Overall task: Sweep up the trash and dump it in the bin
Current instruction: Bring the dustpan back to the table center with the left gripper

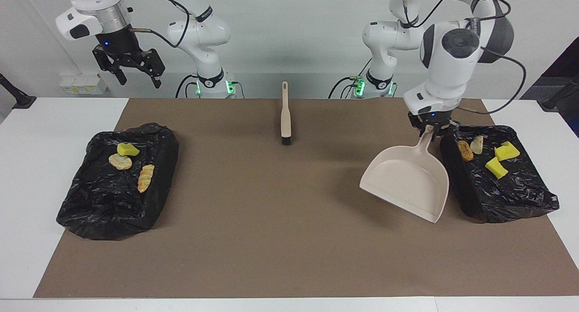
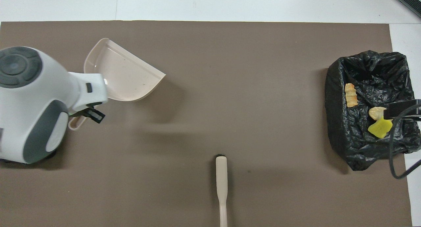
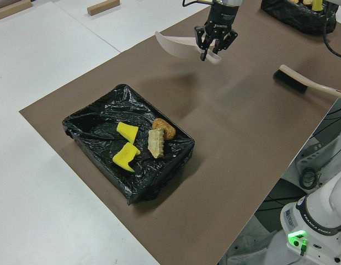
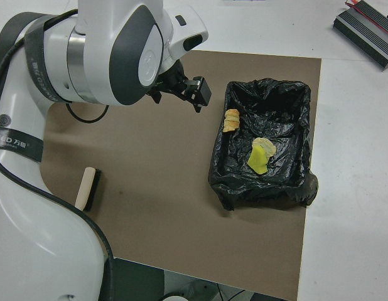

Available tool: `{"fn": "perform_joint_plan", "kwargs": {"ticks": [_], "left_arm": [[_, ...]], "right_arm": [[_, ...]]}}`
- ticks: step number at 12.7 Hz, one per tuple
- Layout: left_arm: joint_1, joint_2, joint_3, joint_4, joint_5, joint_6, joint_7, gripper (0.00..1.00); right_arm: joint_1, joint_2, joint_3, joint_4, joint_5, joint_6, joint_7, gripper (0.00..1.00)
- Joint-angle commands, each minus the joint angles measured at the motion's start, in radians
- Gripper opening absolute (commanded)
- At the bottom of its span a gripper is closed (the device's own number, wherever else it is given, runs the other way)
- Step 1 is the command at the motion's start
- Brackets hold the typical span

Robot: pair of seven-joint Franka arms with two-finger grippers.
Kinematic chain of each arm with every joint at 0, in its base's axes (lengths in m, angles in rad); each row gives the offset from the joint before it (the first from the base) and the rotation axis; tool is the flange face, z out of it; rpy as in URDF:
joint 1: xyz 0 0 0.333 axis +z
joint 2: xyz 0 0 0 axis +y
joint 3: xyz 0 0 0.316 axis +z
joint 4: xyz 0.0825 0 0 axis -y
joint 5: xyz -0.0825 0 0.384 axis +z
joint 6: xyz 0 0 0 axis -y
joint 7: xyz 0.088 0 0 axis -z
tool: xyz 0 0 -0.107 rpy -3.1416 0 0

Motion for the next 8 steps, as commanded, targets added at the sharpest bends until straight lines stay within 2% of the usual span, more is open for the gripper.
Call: {"fn": "perform_joint_plan", "kwargs": {"ticks": [1, 4, 5, 7, 8], "left_arm": [[-0.133, 0.115, 0.022, 0.062, -0.032, 0.075, -0.264, 0.0], [-0.263, 0.252, 0.025, 0.188, -0.073, 0.084, -0.468, 0.0], [-0.296, 0.314, 0.024, 0.257, -0.076, 0.087, -0.568, 0.0], [-0.34, 0.381, 0.025, 0.344, -0.112, 0.087, -0.651, 0.0], [-0.365, 0.437, 0.025, 0.399, -0.11, 0.084, -0.715, 0.0]], "right_arm": [[-0.005, -0.01, 0.0, -0.003, 0.004, -0.002, -0.024, 1.0], [-0.004, -0.008, 0.006, 0.001, 0.004, -0.001, -0.019, 1.0], [-0.001, -0.01, 0.009, 0.001, 0.004, -0.004, -0.019, 1.0], [-0.004, -0.01, 0.007, 0.001, 0.004, -0.008, -0.017, 1.0], [-0.004, -0.008, 0.009, 0.001, 0.002, -0.008, -0.017, 1.0]]}}
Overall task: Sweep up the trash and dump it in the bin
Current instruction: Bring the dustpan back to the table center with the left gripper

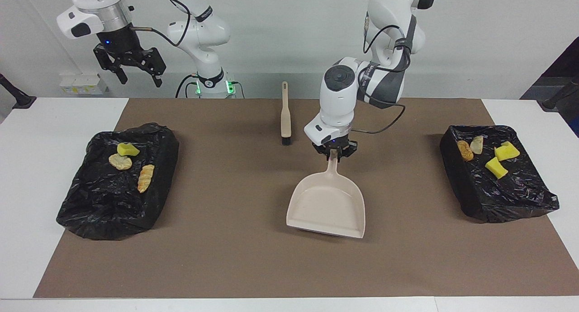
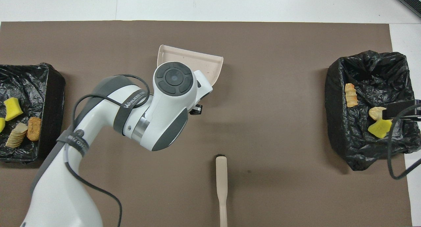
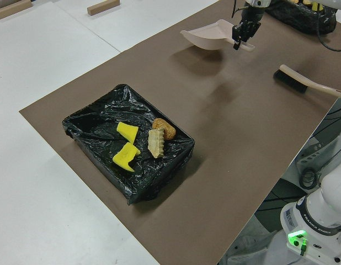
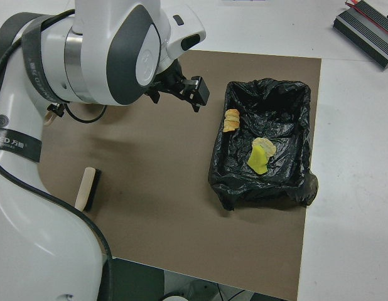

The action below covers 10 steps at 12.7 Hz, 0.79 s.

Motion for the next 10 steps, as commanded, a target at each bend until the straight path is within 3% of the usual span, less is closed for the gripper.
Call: {"fn": "perform_joint_plan", "kwargs": {"ticks": [1, 2, 6, 8, 9, 10], "left_arm": [[-0.094, 0.196, 0.031, 0.218, -0.016, -0.024, -0.168, 0.0], [-0.115, 0.251, 0.034, 0.292, -0.021, -0.025, -0.219, 0.0], [-0.117, 0.251, 0.031, 0.262, -0.1, -0.006, -0.22, 0.0], [-0.115, 0.24, 0.032, 0.224, -0.102, 0.019, -0.215, 0.3], [-0.113, 0.231, 0.034, 0.218, -0.099, 0.011, -0.209, 0.51], [-0.112, 0.231, 0.034, 0.218, -0.078, 0.011, -0.206, 0.84]], "right_arm": [[-0.005, -0.008, 0.002, 0.0, 0.002, -0.002, -0.016, 1.0], [-0.005, -0.008, 0.003, 0.0, 0.004, -0.002, -0.013, 1.0], [-0.005, -0.008, 0.003, 0.0, 0.004, -0.002, -0.014, 1.0], [-0.005, -0.008, 0.003, 0.0, 0.004, -0.005, -0.014, 1.0], [-0.005, -0.008, 0.003, 0.0, 0.002, -0.005, -0.014, 1.0], [-0.005, -0.008, 0.003, 0.0, 0.004, -0.005, -0.014, 1.0]]}}
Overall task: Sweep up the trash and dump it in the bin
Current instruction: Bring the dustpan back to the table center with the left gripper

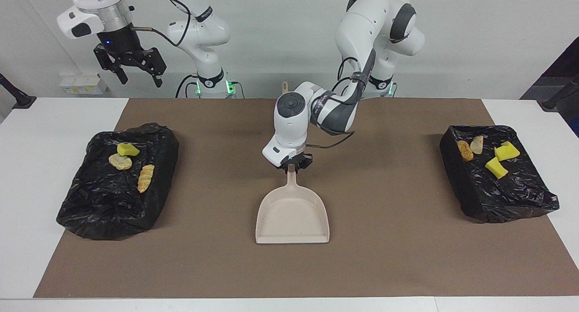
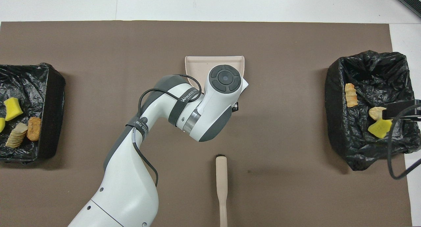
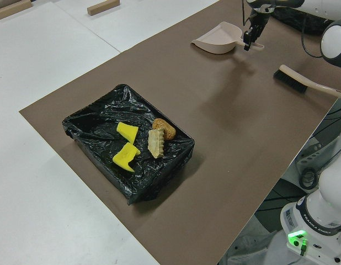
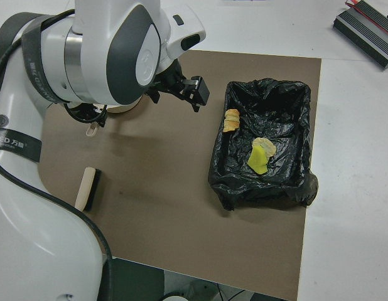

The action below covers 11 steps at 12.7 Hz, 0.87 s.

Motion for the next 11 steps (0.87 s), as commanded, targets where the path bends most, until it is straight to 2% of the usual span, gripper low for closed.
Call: {"fn": "perform_joint_plan", "kwargs": {"ticks": [1, 2, 3, 6, 8, 11], "left_arm": [[0.0, -0.023, 0.008, -0.025, 0.053, 0.007, 0.011, 1.0], [0.003, -0.047, 0.008, -0.03, 0.085, -0.004, 0.013, 1.0], [0.023, -0.103, 0.008, -0.08, 0.09, -0.002, 0.03, 1.0], [0.113, -0.323, 0.008, -0.266, 0.09, -0.004, 0.183, 1.0], [0.19, -0.438, 0.008, -0.312, 0.09, -0.016, 0.307, 1.0], [0.294, -0.565, 0.008, -0.314, 0.088, -0.135, 0.508, 1.0]], "right_arm": [[-0.005, -0.008, 0.003, 0.0, 0.004, -0.005, -0.014, 1.0], [-0.005, -0.008, 0.003, 0.0, 0.004, -0.005, -0.014, 1.0], [-0.005, -0.008, 0.005, 0.0, 0.004, -0.005, -0.014, 1.0], [-0.005, -0.008, 0.003, 0.0, 0.004, -0.005, -0.014, 1.0], [-0.005, -0.008, 0.003, 0.0, 0.004, -0.005, -0.014, 1.0], [-0.005, -0.008, 0.003, 0.0, 0.004, -0.007, -0.014, 1.0]]}}
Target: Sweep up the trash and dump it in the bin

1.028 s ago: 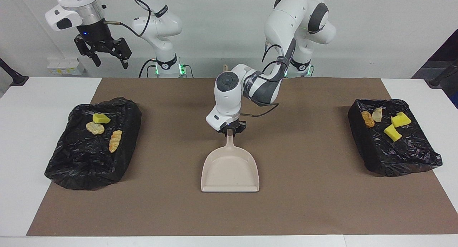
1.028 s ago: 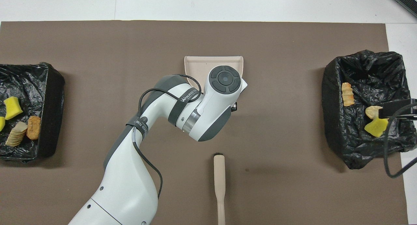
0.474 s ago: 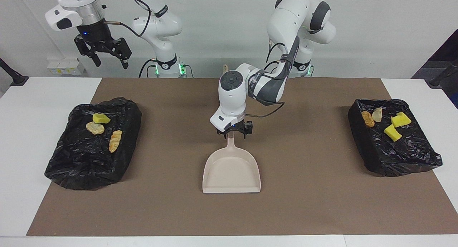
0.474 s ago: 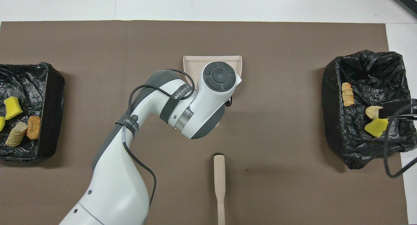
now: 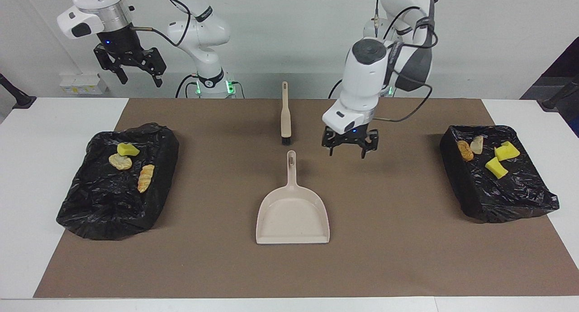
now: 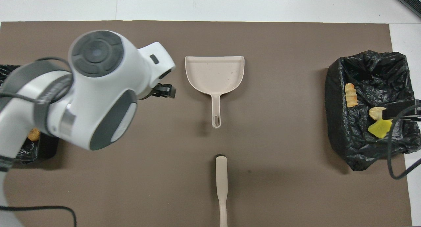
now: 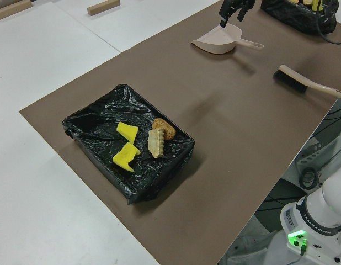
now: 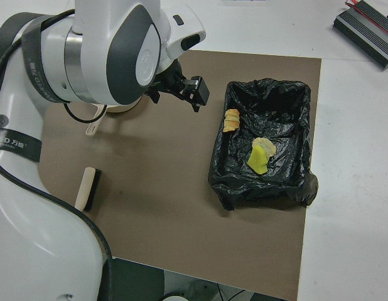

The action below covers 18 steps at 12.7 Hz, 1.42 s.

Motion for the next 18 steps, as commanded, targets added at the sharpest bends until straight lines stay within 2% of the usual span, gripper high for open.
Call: {"fn": "perform_joint_plan", "kwargs": {"ticks": [1, 4, 7, 8, 15, 18], "left_arm": [[0.078, -0.13, -0.011, -0.056, 0.009, -0.063, 0.131, 1.0], [0.174, -0.201, -0.001, -0.015, -0.003, -0.177, 0.267, 1.0], [0.25, -0.192, 0.006, 0.123, -0.007, -0.318, 0.392, 1.0], [0.271, -0.189, 0.009, 0.131, -0.006, -0.342, 0.4, 1.0], [0.309, -0.224, 0.019, 0.107, -0.018, -0.352, 0.401, 1.0], [0.378, -0.223, 0.019, 0.107, -0.081, -0.359, 0.394, 1.0]], "right_arm": [[-0.005, -0.008, 0.003, 0.0, 0.004, -0.005, -0.014, 1.0], [-0.005, -0.01, 0.003, 0.0, 0.004, -0.007, -0.014, 1.0], [-0.005, -0.008, 0.003, 0.0, 0.004, 0.001, -0.01, 1.0], [-0.005, -0.005, 0.003, 0.003, 0.004, 0.011, -0.007, 1.0], [-0.006, -0.01, -0.003, -0.004, 0.051, 0.019, -0.024, 1.0], [-0.005, -0.01, -0.003, -0.007, 0.035, 0.021, -0.036, 1.0]]}}
